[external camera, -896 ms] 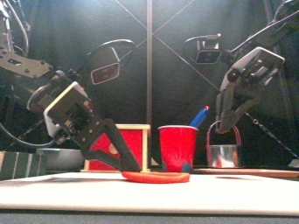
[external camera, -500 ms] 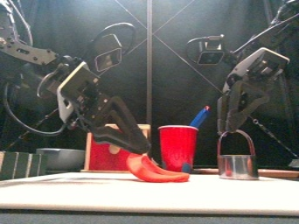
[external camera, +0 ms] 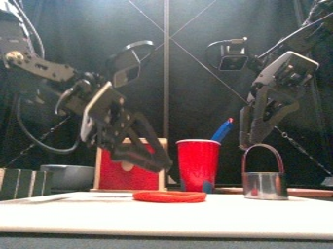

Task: Get the cutter from the drawer then cut the dough then place the extra dough in the bowl
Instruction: Place the extra dough in the bowl

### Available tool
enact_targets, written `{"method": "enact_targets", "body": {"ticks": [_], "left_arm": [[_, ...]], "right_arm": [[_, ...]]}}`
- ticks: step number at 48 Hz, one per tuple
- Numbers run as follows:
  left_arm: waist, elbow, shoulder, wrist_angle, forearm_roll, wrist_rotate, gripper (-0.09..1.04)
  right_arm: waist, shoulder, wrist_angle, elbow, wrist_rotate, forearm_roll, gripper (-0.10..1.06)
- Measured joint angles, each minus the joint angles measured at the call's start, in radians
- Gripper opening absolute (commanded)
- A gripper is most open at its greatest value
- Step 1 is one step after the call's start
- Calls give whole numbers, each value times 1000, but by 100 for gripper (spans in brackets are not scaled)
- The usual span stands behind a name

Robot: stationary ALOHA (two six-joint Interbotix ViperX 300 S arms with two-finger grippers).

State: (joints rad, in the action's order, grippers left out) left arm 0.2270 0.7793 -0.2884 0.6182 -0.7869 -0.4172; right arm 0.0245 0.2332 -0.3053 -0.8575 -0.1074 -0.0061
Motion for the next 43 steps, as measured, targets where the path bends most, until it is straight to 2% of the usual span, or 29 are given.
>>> {"method": "enact_targets", "body": {"ticks": [7, 29, 35, 43], "left_arm": [[-2, -11, -2, -66, 87, 3, 82], [-31, -25, -18, -117, 66, 0, 79], [-35, -32, -14, -166, 78, -3, 75], [-34, -40, -12, -189, 95, -2, 65]], "right_arm": [[0, -14, 2, 6, 0, 11, 82], [2, -23, 2, 21, 0, 20, 82], [-2, -26, 0, 23, 0, 15, 82], [-3, -48, 0, 23, 0, 17, 82]]}}
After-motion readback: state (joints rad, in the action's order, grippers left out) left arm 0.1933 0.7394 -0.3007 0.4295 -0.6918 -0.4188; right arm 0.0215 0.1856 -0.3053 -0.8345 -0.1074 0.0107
